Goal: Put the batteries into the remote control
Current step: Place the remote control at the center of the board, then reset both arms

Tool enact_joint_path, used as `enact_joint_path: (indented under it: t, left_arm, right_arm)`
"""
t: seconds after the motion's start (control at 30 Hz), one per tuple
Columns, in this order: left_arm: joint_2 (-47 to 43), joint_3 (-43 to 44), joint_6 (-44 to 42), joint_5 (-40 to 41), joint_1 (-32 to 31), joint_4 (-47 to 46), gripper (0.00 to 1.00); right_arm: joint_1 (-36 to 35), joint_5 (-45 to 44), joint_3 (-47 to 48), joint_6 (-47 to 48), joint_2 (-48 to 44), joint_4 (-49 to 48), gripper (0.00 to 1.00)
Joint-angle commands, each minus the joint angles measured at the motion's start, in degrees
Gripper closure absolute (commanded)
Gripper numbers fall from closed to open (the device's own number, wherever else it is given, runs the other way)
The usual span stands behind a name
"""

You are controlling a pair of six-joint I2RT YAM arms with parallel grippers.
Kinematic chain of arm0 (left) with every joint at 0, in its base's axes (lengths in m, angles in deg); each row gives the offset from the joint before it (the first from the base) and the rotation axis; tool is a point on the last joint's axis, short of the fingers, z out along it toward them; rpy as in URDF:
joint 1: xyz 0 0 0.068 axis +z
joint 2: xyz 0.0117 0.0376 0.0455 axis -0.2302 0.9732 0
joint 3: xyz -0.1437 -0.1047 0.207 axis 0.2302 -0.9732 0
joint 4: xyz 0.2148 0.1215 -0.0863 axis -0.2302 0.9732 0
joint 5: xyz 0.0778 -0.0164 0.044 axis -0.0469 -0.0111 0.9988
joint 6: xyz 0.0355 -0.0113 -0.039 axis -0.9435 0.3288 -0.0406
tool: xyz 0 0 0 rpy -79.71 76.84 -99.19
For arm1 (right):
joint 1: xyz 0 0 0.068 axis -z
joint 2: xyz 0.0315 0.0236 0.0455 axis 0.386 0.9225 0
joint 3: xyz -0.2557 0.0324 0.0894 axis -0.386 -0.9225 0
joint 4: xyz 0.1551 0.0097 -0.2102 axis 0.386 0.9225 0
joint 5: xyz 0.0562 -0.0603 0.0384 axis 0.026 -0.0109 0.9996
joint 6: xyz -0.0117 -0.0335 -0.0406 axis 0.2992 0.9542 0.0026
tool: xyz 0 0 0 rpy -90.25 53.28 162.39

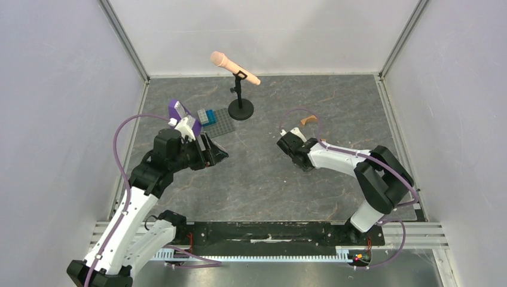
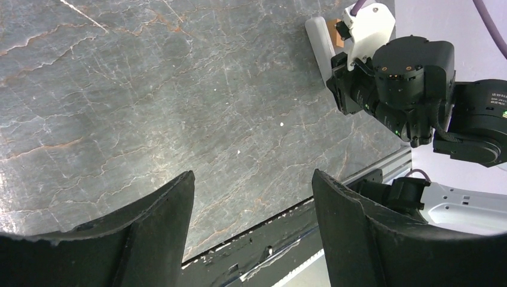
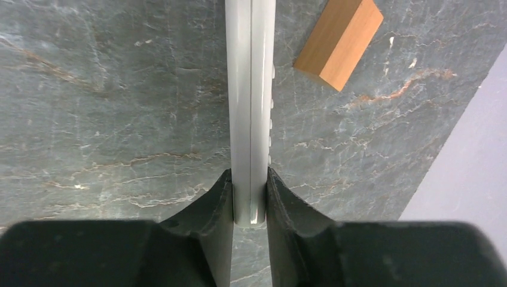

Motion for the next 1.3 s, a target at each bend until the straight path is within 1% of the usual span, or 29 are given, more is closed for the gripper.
enact_joint_path:
  t: [0.0,0.1,0.2,0.23,0.3,0.43,0.5,0.53,0.6,0.67,0.73,0.83,0.93,1.03,1.17,1.27]
  left_arm:
    - [0.9,3.3,-1.1,0.1,0.0,0.3,0.23]
    - [1.8,4.2,-1.2,0.3,0.0,1.3,0.23]
    - [3.0,5.5,-0.6,2.1,0.1,3.6,0.22]
    - [3.5,6.2,0.0,3.2,0.1,5.3,0.22]
    - [5.1,7.9,1.3,6.3,0.1,9.1,0.22]
    - [6.9,10.9,4.6,13.7,0.2,16.8,0.20]
    - [6.5,12.4,6.5,16.5,0.2,19.8,0.19]
    - [5.8,12.9,7.2,18.0,0.2,20.7,0.18]
    - [3.5,13.0,8.3,18.0,0.3,20.6,0.17]
    - [0.1,13.0,7.4,17.9,0.3,19.7,0.15]
    - [-4.0,13.1,4.7,17.6,0.3,18.9,0.15]
    - [-10.7,12.5,4.1,20.6,0.3,18.8,0.15]
    - [-16.4,11.6,4.0,24.1,0.3,19.0,0.15]
    - [-20.3,11.3,4.8,26.9,0.3,20.5,0.15]
    - [-22.4,11.7,5.2,28.2,0.3,23.0,0.15]
    - [-23.1,11.9,4.8,27.0,0.3,23.3,0.15]
  right_arm:
    - [0.0,2.2,-0.2,0.6,0.2,-5.0,0.71]
    - [0.0,6.6,-1.2,0.6,-0.9,-6.7,0.61]
    - [0.0,11.1,-2.1,-0.2,-3.5,-8.2,0.47]
    - [0.0,12.4,-2.3,-0.6,-4.4,-8.2,0.44]
    - [0.0,14.3,-2.2,-1.2,-6.8,-7.7,0.40]
    - [0.6,17.7,-2.5,-2.2,-16.2,-6.8,0.34]
    - [1.3,16.9,-3.2,-2.7,-22.2,-6.8,0.32]
    - [1.7,15.2,-3.7,-3.1,-25.8,-6.8,0.30]
    - [2.1,10.8,-4.8,-3.4,-33.4,-6.8,0.28]
    - [2.2,5.3,-6.3,-3.4,-42.2,-7.4,0.18]
    - [2.2,0.6,-7.5,-2.2,-51.1,-8.3,0.02]
    - [2.2,-6.3,-6.9,-0.5,-61.3,-7.1,0.02]
    - [2.2,-12.6,-5.1,-1.1,-68.4,-4.7,0.02]
    - [2.2,-16.4,-4.2,-1.7,-74.9,-4.1,0.02]
    - [2.2,-19.1,-2.9,-2.3,-80.4,-3.7,0.02]
    - [2.2,-20.7,-1.8,-3.2,-80.8,-2.2,0.02]
